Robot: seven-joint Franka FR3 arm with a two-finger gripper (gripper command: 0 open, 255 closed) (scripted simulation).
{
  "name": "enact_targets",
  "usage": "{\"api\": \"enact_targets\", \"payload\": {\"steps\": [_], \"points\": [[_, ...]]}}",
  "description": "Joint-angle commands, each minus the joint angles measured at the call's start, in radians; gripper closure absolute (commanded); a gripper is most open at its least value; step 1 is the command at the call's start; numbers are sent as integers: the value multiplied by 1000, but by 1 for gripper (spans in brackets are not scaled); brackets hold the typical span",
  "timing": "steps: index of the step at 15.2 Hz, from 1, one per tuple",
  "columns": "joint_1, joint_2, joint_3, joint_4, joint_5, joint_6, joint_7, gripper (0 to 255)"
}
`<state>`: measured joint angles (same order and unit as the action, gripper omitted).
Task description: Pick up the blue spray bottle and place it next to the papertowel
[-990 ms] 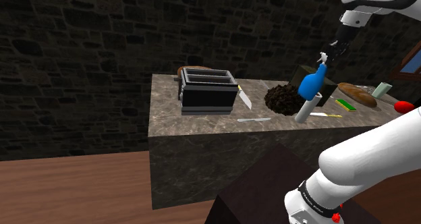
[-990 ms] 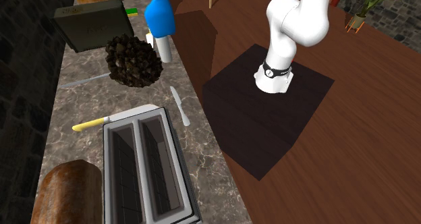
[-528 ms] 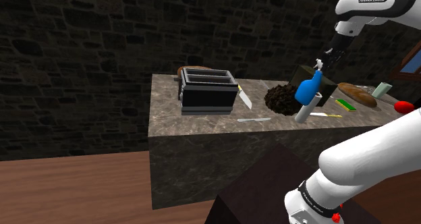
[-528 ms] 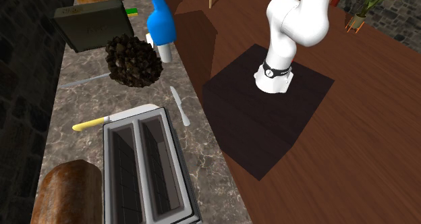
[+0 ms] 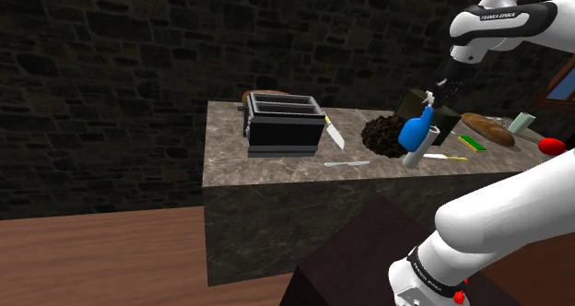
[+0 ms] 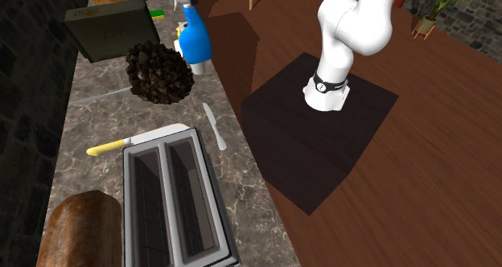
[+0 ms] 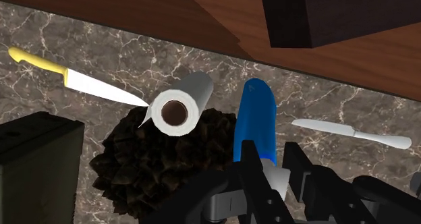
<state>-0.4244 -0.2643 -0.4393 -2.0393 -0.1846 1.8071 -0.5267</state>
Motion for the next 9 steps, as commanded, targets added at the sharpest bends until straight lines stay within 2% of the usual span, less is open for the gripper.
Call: {"api": "enact_targets", "payload": {"steps": [1, 9], "points": [[0, 0, -1, -26, -1, 27, 4, 255], [-4, 15, -12, -121, -4, 135, 9, 255]]}}
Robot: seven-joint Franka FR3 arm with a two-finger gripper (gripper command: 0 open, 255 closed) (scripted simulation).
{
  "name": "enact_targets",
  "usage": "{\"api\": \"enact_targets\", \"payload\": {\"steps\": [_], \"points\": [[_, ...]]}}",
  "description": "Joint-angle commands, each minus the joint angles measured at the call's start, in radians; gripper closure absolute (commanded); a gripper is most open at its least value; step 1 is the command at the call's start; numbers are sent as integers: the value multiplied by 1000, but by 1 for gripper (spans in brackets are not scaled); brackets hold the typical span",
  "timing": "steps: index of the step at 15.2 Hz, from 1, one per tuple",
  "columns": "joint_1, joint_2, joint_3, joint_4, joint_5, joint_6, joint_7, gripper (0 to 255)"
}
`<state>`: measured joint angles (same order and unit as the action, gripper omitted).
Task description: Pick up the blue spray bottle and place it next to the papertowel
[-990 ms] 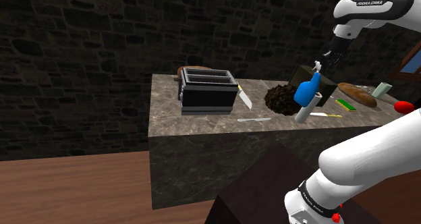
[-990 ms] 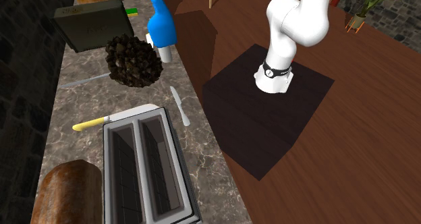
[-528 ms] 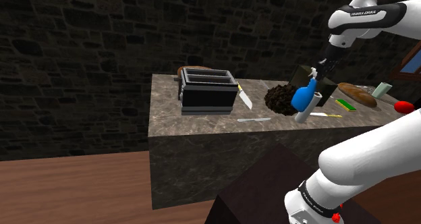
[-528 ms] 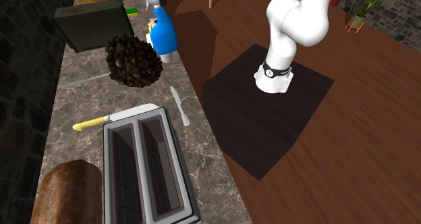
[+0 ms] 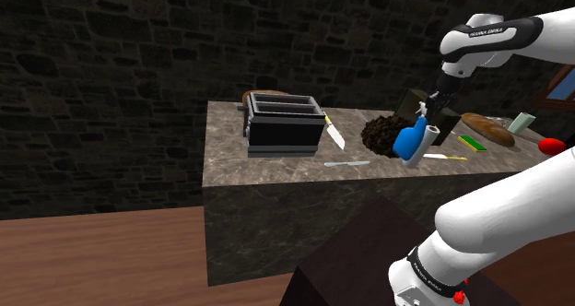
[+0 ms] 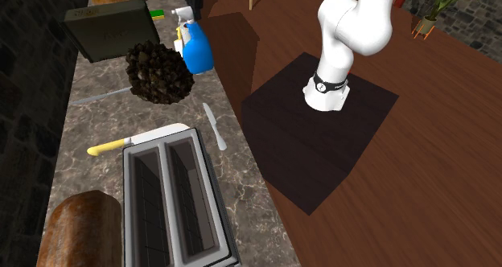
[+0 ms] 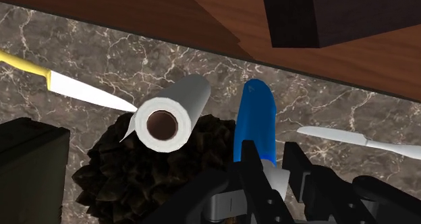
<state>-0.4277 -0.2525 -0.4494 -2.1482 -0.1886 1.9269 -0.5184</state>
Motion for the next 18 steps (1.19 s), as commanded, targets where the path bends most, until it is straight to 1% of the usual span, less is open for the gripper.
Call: {"api": "enact_targets", "payload": {"steps": [1, 11, 18], "points": [[-1, 6, -3, -23, 0, 29, 1, 255], [-3, 47, -19, -119, 5, 165, 0, 255], [-3, 47, -19, -119, 5, 165, 0, 255]]}}
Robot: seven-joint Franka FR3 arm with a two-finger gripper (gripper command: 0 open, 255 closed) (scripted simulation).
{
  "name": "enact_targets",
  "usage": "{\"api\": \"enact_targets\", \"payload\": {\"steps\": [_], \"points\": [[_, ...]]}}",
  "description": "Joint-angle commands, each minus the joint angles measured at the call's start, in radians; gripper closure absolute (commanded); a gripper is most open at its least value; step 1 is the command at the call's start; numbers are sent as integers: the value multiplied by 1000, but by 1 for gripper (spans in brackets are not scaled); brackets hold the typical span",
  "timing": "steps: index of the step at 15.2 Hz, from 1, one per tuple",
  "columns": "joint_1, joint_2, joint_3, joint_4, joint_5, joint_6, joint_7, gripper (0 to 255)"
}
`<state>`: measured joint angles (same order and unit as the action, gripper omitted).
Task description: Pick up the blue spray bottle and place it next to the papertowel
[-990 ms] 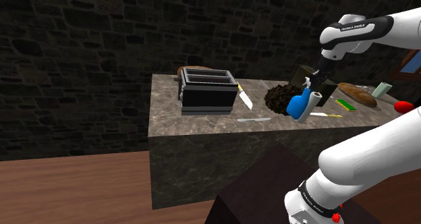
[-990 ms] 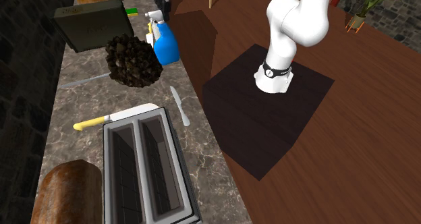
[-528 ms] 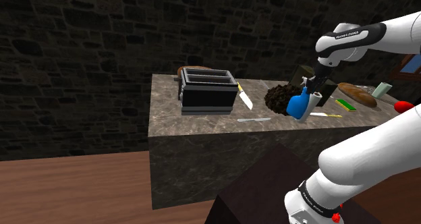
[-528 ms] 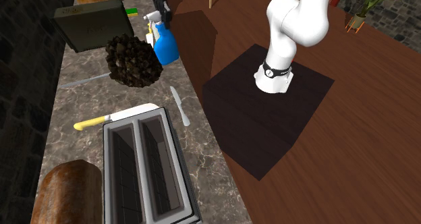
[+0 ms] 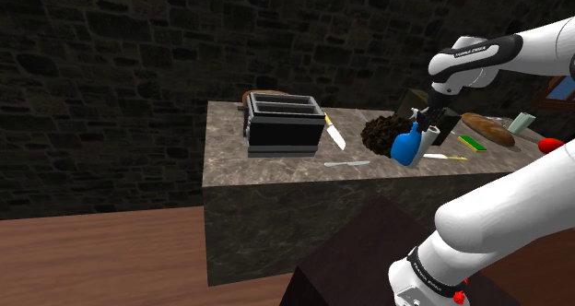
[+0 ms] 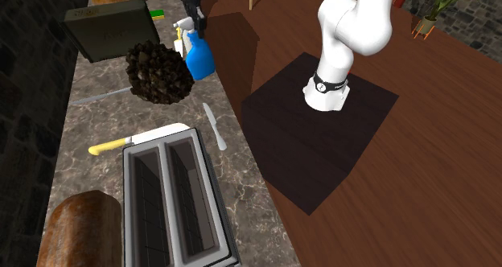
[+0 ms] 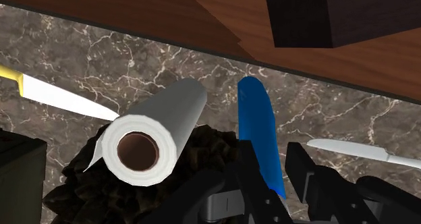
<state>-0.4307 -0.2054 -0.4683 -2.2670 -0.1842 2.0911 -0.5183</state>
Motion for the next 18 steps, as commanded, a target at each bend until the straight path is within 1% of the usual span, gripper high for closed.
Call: {"api": "enact_targets", "payload": {"steps": [1, 2, 7, 11, 18], "points": [[0, 0, 0, 0, 0, 0, 0, 255], [0, 0, 0, 0, 0, 0, 0, 0], [0, 0, 0, 0, 0, 0, 0, 0], [5, -43, 20, 90, -5, -131, 8, 0], [5, -43, 20, 90, -5, -131, 8, 0]]}}
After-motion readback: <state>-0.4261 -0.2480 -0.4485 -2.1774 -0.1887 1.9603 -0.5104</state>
